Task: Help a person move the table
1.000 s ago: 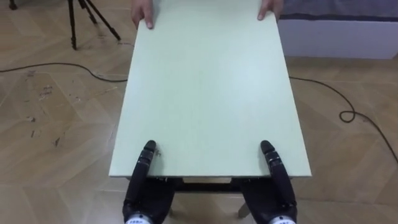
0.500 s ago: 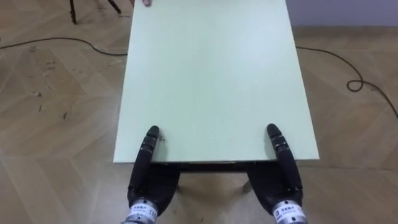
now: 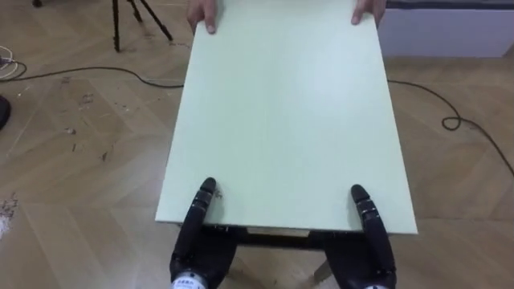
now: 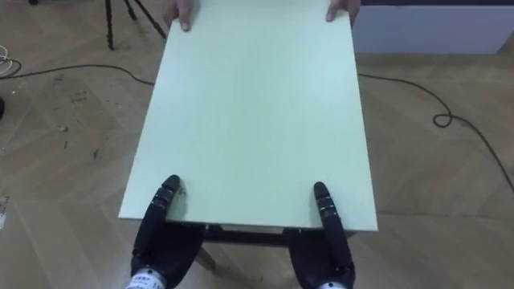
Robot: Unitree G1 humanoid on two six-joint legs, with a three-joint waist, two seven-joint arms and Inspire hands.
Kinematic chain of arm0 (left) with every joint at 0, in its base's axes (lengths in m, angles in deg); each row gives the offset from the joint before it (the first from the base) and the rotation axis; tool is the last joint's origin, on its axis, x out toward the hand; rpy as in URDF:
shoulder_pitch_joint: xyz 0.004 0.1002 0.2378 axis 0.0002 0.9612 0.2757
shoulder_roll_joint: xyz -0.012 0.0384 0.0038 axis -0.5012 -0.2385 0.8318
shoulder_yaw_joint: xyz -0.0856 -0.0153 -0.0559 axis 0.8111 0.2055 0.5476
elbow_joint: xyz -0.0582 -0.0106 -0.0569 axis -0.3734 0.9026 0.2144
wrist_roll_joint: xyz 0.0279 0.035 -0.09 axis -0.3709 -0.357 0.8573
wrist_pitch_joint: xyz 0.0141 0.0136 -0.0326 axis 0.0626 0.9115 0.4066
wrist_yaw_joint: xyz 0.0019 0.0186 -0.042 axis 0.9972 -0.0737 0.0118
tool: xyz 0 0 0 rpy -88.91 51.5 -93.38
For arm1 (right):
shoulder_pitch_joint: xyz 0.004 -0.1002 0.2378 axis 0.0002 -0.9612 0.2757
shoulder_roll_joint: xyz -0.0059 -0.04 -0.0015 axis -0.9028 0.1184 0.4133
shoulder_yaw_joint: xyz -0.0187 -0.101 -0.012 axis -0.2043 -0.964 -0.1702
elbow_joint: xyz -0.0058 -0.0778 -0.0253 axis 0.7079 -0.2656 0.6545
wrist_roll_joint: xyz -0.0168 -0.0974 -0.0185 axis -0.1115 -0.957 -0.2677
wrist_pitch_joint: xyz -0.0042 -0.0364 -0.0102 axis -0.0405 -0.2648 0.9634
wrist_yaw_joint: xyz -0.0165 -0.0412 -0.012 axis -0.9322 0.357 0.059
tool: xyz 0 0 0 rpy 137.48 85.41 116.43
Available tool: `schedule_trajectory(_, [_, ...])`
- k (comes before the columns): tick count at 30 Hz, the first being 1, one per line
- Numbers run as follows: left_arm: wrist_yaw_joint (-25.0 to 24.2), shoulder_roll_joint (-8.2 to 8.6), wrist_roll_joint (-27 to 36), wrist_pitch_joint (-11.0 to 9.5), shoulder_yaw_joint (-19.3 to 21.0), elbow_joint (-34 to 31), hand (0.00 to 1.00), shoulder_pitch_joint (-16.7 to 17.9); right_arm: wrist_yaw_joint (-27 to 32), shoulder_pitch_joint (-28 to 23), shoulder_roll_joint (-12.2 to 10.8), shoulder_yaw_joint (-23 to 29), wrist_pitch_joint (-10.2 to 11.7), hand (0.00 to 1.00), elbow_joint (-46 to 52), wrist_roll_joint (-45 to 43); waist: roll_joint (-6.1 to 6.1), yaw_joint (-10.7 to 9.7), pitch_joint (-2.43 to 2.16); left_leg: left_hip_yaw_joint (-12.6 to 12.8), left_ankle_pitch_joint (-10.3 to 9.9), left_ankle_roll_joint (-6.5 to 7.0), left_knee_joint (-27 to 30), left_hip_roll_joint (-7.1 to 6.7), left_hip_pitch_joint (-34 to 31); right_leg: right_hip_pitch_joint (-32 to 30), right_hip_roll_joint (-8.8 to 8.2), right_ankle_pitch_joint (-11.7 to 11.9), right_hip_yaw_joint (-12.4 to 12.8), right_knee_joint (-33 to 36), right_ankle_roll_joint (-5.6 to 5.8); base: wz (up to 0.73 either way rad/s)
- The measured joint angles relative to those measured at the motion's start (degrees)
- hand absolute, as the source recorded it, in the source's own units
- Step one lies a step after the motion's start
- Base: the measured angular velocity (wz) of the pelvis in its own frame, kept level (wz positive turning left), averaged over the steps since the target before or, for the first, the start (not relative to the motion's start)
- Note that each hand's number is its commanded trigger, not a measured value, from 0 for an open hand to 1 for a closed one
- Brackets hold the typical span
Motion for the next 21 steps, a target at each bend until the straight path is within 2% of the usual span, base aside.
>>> schedule_trajectory(1, [0.0,-0.15,-0.1,0.2,0.8,-0.9,1.00,0.2,0.0,0.6,0.1,-0.8,0.2,1.00,0.3,0.0,-0.82,0.9,0.23,0.6,0.0,-0.05,1.9,-0.10,-1.8,3.2,0.16,-0.3,1.8,-3.1,0.49,-0.47])
schedule_trajectory(2, [0.0,-0.16,-0.1,0.4,1.2,-1.1,1.00,0.1,0.0,1.3,0.5,-1.1,0.3,1.00,0.3,0.1,-0.67,1.4,0.41,0.1,0.1,-0.24,4.3,0.62,-4.2,4.4,1.50,-2.9,2.0,-7.2,2.30,-0.43])
schedule_trajectory(3, [0.0,-0.10,-0.1,0.4,1.2,-1.3,1.00,0.1,0.0,1.5,0.6,-1.3,0.4,1.00,0.3,0.1,-0.37,1.6,0.52,-0.5,0.2,-0.42,5.2,1.26,-5.1,4.5,2.42,-3.3,1.8,-8.5,2.25,-0.32])
schedule_trajectory(4, [0.0,-0.20,-0.2,0.4,1.2,-1.9,1.00,1.0,0.0,1.4,0.6,-1.5,0.1,1.00,0.3,0.2,0.07,1.7,0.51,-1.0,0.6,-1.04,5.6,2.11,-6.0,5.0,4.07,-3.2,2.0,-10.8,2.18,-0.20])
schedule_trajectory(5, [0.0,-0.70,-0.2,0.1,1.2,-3.1,1.00,1.7,-0.1,1.4,0.5,-1.9,0.2,1.00,0.3,0.2,-0.74,1.7,0.75,-1.0,1.4,-1.81,4.6,2.70,-6.3,5.1,4.77,-3.8,1.9,-12.6,2.29,-0.14])
schedule_trajectory(6, [0.0,-1.05,-0.2,-0.1,1.2,-3.7,1.00,1.9,-0.3,1.4,0.5,-2.0,0.2,1.00,0.4,0.2,-1.38,1.6,0.83,-1.0,1.9,-1.95,3.9,2.95,-6.7,5.0,4.82,-4.5,1.8,-13.7,2.57,0.00])
schedule_trajectory(7, [0.0,-1.74,-0.7,-0.2,1.2,-4.7,1.00,1.9,-0.9,1.5,0.0,-2.1,0.5,1.00,0.4,0.2,-2.58,1.6,0.93,-1.0,2.8,-1.99,3.5,3.05,-8.2,5.0,5.00,-6.2,1.8,-16.1,2.29,0.00])
schedule_trajectory(8, [0.0,-1.63,-1.6,0.0,1.4,-5.1,1.00,1.8,-1.3,1.6,-0.1,-2.2,1.1,1.00,0.4,0.1,-2.88,1.7,0.88,-1.0,2.9,-2.02,4.1,3.65,-9.8,4.7,5.57,-7.1,1.8,-18.3,2.06,0.00])
schedule_trajectory(10, [0.0,-1.50,-1.7,0.2,1.5,-5.5,1.00,1.9,-1.3,2.0,-0.1,-2.4,1.5,1.00,0.4,0.0,-3.14,2.0,0.85,-0.5,3.3,-2.28,4.5,4.56,-11.1,5.1,6.43,-7.8,1.8,-21.8,1.87,-0.25])
schedule_trajectory(13, [0.0,-1.65,-1.8,0.4,2.6,-5.8,1.00,1.0,-1.4,4.2,-0.5,-2.9,2.0,1.00,-1.0,0.1,-3.48,2.6,1.02,-0.2,4.8,-2.58,4.5,6.10,-14.1,6.0,7.59,-8.1,-1.2,-29.9,1.47,-0.23])
schedule_trajectory(14, [0.0,-1.92,-1.8,0.4,2.8,-5.6,1.00,0.5,-1.4,4.5,-0.8,-3.0,2.0,1.00,-1.1,0.1,-3.73,2.5,1.11,-0.2,5.4,-2.55,4.4,6.24,-14.8,6.7,8.01,-8.4,-1.4,-32.7,1.04,-0.04])
schedule_trajectory(16, [0.2,-2.17,-1.8,0.4,2.4,-5.5,1.00,0.3,-1.4,4.6,-0.8,-3.1,2.1,1.00,-1.2,0.3,-3.94,2.5,1.20,-0.2,6.3,-2.60,4.2,6.24,-15.6,7.0,8.30,-8.9,-1.4,-34.6,0.25,0.00])
schedule_trajectory(19, [0.4,-2.28,-1.8,0.4,2.4,-5.0,1.00,0.4,-1.4,5.0,-0.9,-3.1,2.0,1.00,-2.7,0.5,-3.99,3.3,1.17,-0.5,7.7,-3.37,4.2,7.03,-15.7,7.0,9.41,-9.2,-1.6,-35.5,-0.19,-0.13])
schedule_trajectory(21, [0.4,-2.47,-1.9,0.3,2.4,-4.0,1.00,0.5,-1.4,5.0,-1.0,-3.2,2.0,1.00,-3.8,0.8,-3.75,4.1,1.25,-2.7,8.8,-4.48,4.0,7.71,-15.3,7.1,10.70,-9.0,-1.6,-35.5,-1.15,-0.11])
